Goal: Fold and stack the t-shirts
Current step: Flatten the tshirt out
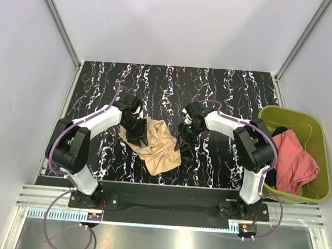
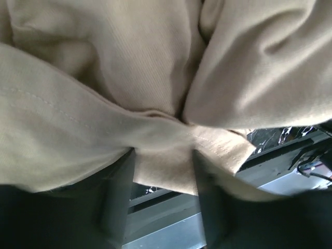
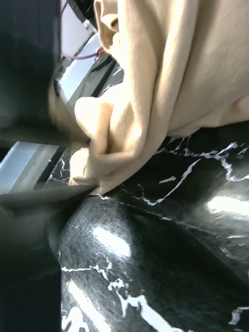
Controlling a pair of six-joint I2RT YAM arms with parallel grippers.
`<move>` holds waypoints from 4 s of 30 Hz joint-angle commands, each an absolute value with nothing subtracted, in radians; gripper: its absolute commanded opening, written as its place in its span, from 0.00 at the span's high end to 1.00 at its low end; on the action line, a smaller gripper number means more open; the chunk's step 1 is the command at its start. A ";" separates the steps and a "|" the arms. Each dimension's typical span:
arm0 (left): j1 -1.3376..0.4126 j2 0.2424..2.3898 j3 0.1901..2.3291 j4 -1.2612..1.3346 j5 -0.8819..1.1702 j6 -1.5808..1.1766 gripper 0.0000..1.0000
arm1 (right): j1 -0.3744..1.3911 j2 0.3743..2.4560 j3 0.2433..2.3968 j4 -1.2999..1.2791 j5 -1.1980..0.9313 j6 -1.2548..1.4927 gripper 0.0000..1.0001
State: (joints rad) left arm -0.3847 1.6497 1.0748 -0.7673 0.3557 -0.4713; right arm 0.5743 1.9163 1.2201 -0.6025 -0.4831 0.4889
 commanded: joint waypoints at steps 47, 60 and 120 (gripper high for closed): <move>-0.109 1.580 1.167 -0.762 0.278 -0.400 1.00 | 0.580 1.574 1.333 -0.778 -0.210 0.423 1.00; -0.107 1.027 1.586 -0.864 0.174 -0.505 1.00 | 0.578 1.428 1.664 -1.022 0.070 0.316 1.00; -0.060 2.240 2.181 -0.558 0.083 -0.405 0.69 | 0.124 2.400 2.365 -1.032 0.224 0.339 0.98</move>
